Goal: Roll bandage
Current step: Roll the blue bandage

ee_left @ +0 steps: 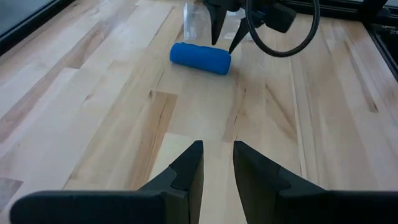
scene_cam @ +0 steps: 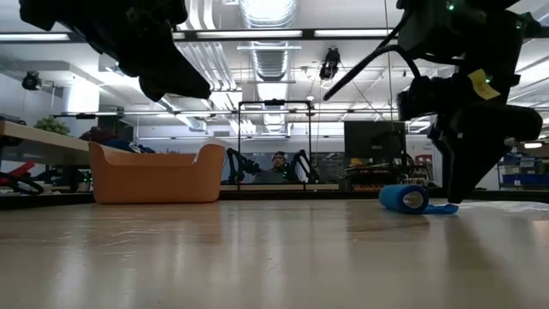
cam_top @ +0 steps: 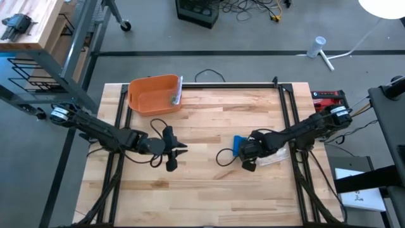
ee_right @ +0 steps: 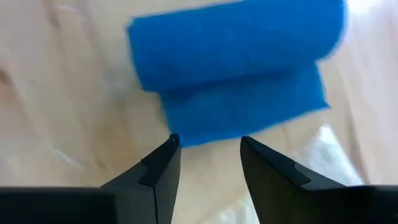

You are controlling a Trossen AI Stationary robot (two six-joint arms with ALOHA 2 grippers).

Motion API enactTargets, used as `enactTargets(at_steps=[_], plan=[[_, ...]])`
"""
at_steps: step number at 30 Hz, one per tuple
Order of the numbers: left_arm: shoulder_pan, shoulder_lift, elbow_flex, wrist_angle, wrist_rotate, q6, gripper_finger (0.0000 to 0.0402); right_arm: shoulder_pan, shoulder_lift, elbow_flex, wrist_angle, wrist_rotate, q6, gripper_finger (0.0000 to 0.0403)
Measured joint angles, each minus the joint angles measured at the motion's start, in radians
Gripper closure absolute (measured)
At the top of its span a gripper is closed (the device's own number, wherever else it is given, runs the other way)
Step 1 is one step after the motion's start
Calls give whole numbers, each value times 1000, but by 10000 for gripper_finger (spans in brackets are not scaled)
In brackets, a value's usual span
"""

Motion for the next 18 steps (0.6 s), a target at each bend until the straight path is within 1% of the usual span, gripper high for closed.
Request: enactTargets(at_steps=[7,12,18], plan=[[0,0,9,6,0,3,324,-47,0,0,85,-30,-52,236],[1,0,8,5,-1,8,324,-68,0,0,145,-52,-76,239],[1,0,8,5,-1,8,324,-71,0,0,155,-64,-90,242]])
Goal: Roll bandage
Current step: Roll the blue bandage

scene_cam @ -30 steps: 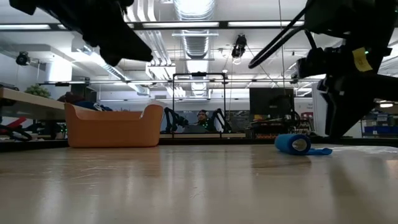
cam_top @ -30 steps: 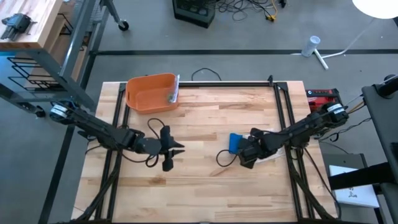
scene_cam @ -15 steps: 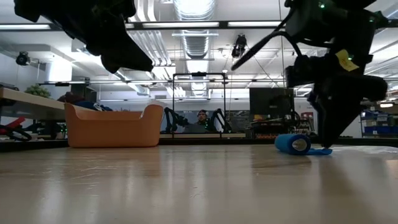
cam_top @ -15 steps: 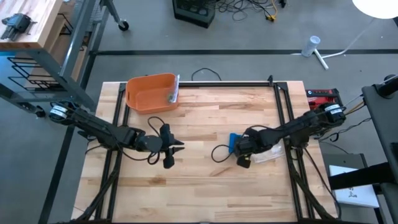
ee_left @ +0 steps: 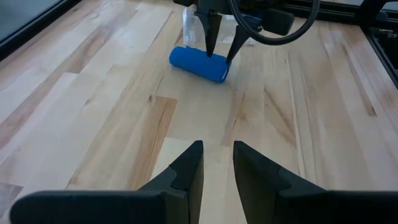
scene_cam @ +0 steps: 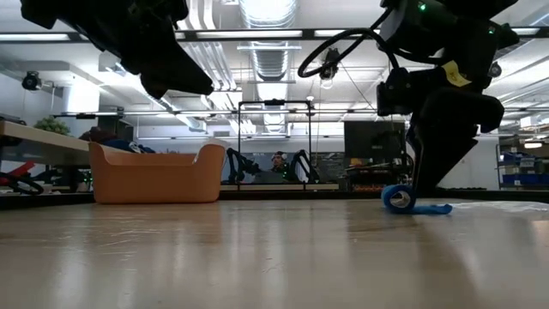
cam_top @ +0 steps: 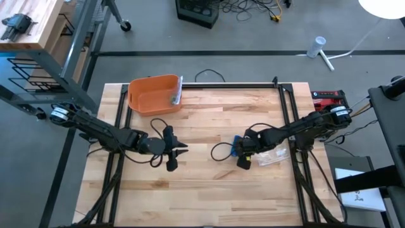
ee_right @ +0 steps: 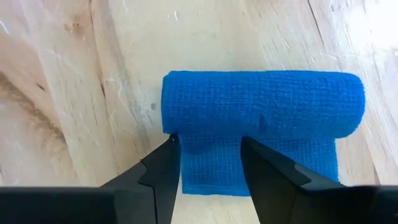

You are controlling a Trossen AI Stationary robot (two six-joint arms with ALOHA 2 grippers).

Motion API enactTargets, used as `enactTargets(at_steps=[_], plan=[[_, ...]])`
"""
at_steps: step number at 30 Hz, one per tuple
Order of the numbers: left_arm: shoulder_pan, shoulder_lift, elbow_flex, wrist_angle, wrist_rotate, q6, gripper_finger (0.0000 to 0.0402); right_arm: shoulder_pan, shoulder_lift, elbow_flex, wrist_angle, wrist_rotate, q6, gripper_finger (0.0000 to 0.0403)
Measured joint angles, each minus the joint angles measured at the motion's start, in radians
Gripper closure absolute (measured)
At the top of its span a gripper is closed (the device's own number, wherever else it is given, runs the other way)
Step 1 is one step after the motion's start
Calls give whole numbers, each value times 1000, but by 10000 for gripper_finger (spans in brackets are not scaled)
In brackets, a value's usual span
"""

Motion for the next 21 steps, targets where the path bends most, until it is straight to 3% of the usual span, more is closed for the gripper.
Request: enactTargets(at_steps=[7,11,15,21], plan=[[0,0,0,0,-1,0,324,0,0,23,-6,-4,-4,241],[0,0,0,0,-1,0,324,0,0,97,-127,-4,-17,244],[0,0,0,0,-2,1,324,0,0,159,-190,65,-37,239],[0,0,0,0,-2,12,324,-59,31,169,-107,129,-81,235]])
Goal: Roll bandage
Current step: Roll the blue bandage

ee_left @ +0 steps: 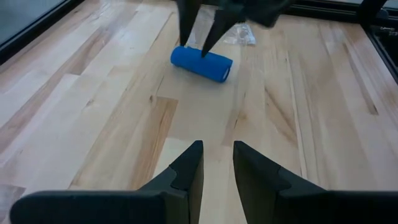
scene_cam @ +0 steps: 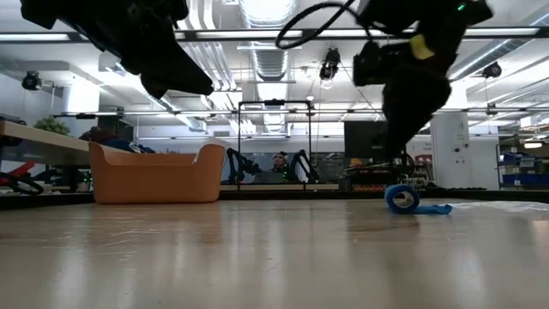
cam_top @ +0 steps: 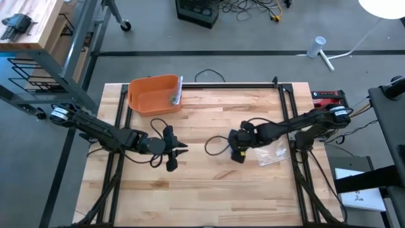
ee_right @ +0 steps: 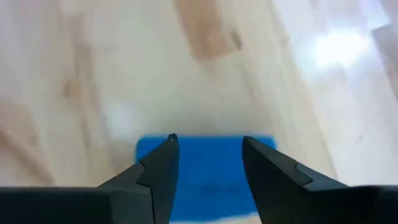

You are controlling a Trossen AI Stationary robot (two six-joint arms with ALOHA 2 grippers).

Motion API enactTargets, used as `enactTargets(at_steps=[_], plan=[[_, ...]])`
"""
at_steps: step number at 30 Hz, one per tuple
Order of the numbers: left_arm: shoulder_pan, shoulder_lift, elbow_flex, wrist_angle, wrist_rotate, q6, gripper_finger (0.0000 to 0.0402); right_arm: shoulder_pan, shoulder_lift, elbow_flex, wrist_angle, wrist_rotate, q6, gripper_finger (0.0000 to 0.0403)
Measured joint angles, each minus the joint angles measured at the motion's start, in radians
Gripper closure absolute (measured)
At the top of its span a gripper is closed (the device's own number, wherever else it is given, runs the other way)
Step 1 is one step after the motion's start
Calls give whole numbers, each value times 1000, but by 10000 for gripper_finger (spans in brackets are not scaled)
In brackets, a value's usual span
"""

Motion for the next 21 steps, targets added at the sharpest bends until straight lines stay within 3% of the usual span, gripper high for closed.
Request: enactTargets(at_steps=[9,21], plan=[[0,0,0,6,0,4,324,-63,194,142,-14,-30,-80,241],[2,0,0,6,-53,12,324,-125,462,433,-293,-73,-97,222]])
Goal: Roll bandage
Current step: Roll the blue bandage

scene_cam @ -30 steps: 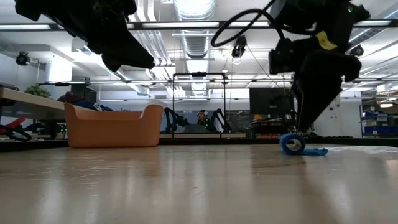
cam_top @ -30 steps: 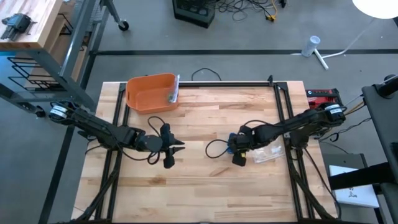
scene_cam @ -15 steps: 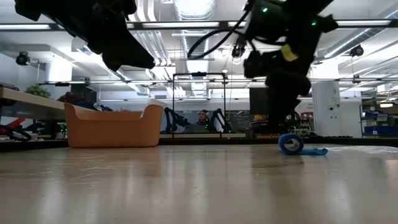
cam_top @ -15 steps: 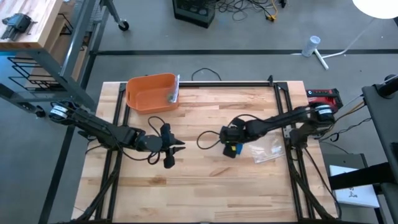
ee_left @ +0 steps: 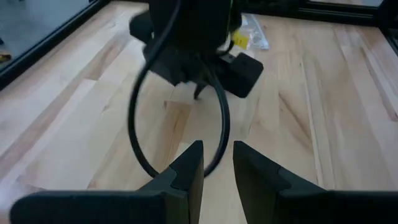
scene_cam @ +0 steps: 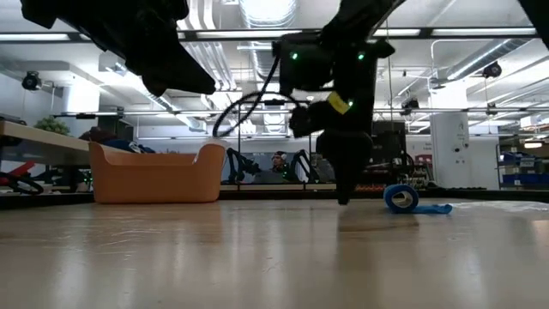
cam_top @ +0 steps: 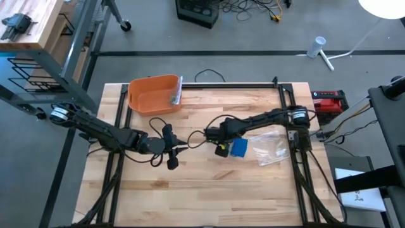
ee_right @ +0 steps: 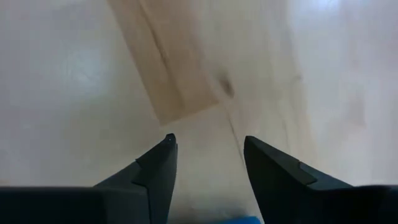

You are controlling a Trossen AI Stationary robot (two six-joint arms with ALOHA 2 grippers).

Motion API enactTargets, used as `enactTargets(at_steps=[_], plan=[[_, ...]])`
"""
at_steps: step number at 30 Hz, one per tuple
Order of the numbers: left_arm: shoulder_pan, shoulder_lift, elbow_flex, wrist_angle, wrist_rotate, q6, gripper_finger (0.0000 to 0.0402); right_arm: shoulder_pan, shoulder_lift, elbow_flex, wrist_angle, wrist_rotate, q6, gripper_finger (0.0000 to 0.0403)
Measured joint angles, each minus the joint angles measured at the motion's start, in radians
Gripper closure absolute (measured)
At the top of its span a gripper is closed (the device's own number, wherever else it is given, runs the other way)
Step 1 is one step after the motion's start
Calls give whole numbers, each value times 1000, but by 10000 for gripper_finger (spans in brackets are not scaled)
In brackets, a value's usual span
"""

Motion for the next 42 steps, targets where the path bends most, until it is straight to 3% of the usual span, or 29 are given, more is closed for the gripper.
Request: enactTargets(at_steps=[3,10,19,31,36,42], plan=[[2,0,0,2,0,2,324,3,13,13,-71,-36,-5,222],[2,0,0,0,0,3,324,33,-62,-28,-442,-37,95,224],[2,0,0,1,0,5,324,90,-256,-117,-378,-6,150,227],[2,0,0,1,0,5,324,116,-447,-397,-374,-41,256,225],[2,0,0,4,0,5,324,115,-464,-476,-289,-52,229,229],[2,0,0,7,0,5,324,115,-415,-475,-164,-71,157,227]])
